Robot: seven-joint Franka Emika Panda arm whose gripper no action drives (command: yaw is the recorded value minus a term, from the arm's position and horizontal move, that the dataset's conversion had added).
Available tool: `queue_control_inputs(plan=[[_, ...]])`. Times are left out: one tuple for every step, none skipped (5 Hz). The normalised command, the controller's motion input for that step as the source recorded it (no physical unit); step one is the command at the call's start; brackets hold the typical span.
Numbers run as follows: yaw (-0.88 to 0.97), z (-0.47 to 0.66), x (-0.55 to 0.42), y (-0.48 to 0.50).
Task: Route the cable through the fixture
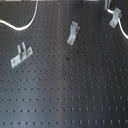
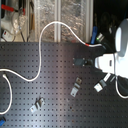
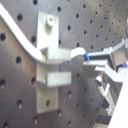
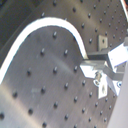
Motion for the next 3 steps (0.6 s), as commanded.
queue_control_inputs(plan=[[0.0,-0.02,0.008,0.6],[0.0,-0.01,0.006,0.397],[0.0,0.0,0.002,0.14]])
